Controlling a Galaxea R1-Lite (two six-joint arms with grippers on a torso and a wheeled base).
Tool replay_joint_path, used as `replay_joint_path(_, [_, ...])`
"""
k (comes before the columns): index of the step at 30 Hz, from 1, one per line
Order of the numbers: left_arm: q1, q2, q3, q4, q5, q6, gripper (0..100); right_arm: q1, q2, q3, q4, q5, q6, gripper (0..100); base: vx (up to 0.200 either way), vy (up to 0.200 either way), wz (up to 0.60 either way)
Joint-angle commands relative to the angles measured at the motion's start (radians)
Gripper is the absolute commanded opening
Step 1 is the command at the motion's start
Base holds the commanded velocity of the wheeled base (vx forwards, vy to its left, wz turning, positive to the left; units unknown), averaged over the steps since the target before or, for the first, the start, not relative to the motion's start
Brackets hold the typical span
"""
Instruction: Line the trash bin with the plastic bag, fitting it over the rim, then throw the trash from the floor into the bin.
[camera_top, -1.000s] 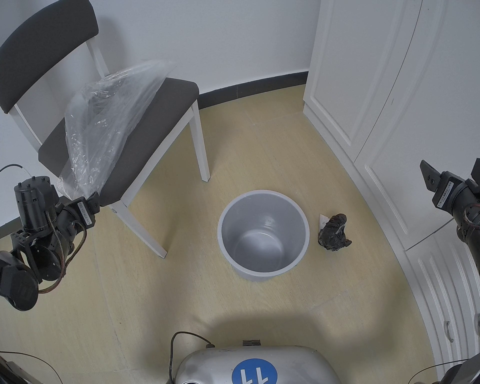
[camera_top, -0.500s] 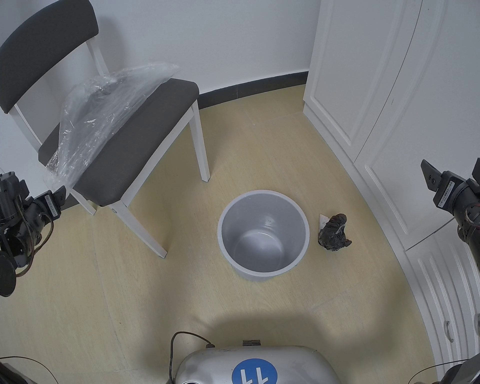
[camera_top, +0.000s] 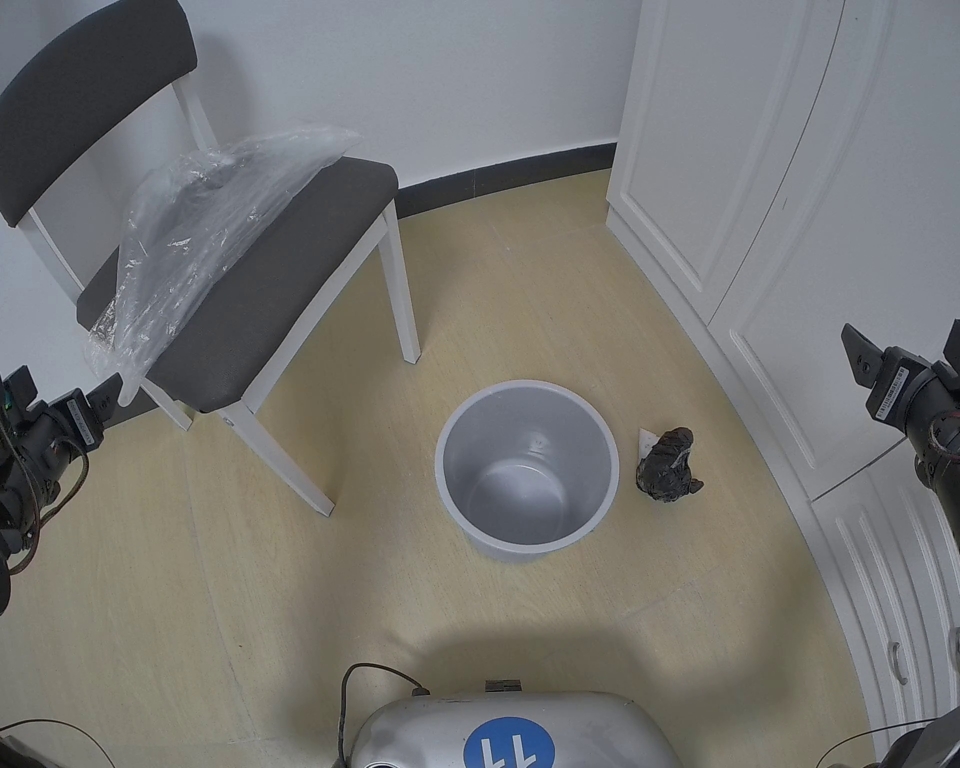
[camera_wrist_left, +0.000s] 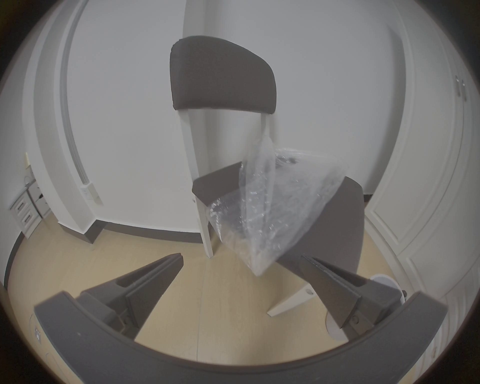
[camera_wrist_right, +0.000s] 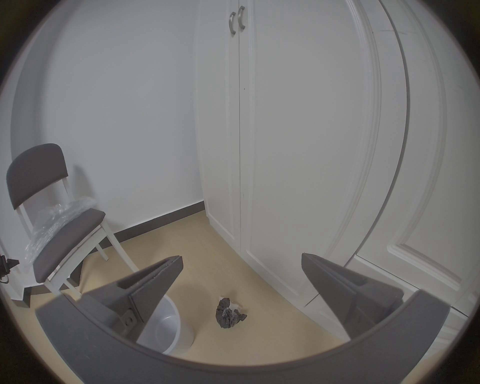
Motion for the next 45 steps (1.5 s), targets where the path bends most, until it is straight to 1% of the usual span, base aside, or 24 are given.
replay_joint_path(1, [0.0, -0.006, 0.035, 0.0, -0.032, 0.003, 100, 0.002, 0.001, 0.015, 0.002, 0.001, -0.001, 100, 0.0, 0.0, 0.0])
replay_joint_path(4, [0.0, 0.022, 0.038, 0.0, -0.043, 0.003, 100, 0.002, 0.001, 0.022, 0.0, 0.001, -0.014, 100, 0.0, 0.0, 0.0])
replay_joint_path(15, [0.0, 0.114, 0.024, -0.022, -0.023, 0.003, 100, 0.003, 0.008, 0.032, 0.0, 0.001, -0.015, 100, 0.0, 0.0, 0.0])
replay_joint_path(18, [-0.006, 0.12, 0.021, -0.025, 0.0, 0.006, 100, 0.003, 0.008, 0.033, 0.0, 0.001, -0.015, 100, 0.0, 0.0, 0.0])
replay_joint_path(20, [-0.027, 0.122, 0.017, -0.026, 0.031, 0.017, 100, 0.003, 0.009, 0.033, 0.0, 0.001, -0.015, 100, 0.0, 0.0, 0.0])
replay_joint_path(23, [-0.079, 0.132, 0.017, -0.053, 0.098, 0.027, 100, 0.013, 0.009, 0.035, 0.0, 0.001, -0.015, 100, 0.0, 0.0, 0.0])
replay_joint_path(26, [-0.138, 0.163, 0.021, -0.12, 0.172, 0.027, 100, 0.023, 0.008, 0.036, 0.0, 0.0, -0.015, 100, 0.0, 0.0, 0.0])
replay_joint_path(27, [-0.162, 0.181, 0.026, -0.166, 0.213, 0.027, 100, 0.025, 0.006, 0.036, 0.0, 0.0, -0.015, 100, 0.0, 0.0, 0.0])
replay_joint_path(31, [-0.205, 0.235, 0.038, -0.272, 0.291, 0.037, 100, 0.025, 0.006, 0.038, 0.0, 0.0, -0.015, 100, 0.0, 0.0, 0.0])
replay_joint_path(33, [-0.213, 0.273, 0.047, -0.307, 0.305, 0.069, 100, 0.025, 0.008, 0.042, 0.0, 0.0, -0.015, 100, 0.0, 0.0, 0.0])
replay_joint_path(34, [-0.213, 0.273, 0.047, -0.307, 0.305, 0.069, 100, 0.025, 0.008, 0.042, 0.0, 0.0, -0.015, 100, 0.0, 0.0, 0.0])
replay_joint_path(35, [-0.213, 0.315, 0.052, -0.344, 0.319, 0.084, 100, 0.025, 0.008, 0.044, 0.0, 0.0, -0.015, 100, 0.0, 0.0, 0.0])
replay_joint_path(38, [-0.21, 0.37, 0.049, -0.421, 0.348, 0.089, 100, 0.025, 0.005, 0.044, 0.0, 0.001, -0.015, 100, 0.0, 0.0, 0.0])
replay_joint_path(40, [-0.205, 0.416, 0.041, -0.499, 0.374, 0.092, 100, 0.025, 0.001, 0.042, 0.0, 0.001, -0.015, 100, 0.0, 0.0, 0.0])
replay_joint_path(45, [-0.202, 0.442, 0.035, -0.619, 0.383, 0.107, 100, 0.025, 0.009, 0.044, -0.001, 0.001, -0.014, 100, 0.0, 0.0, 0.0])
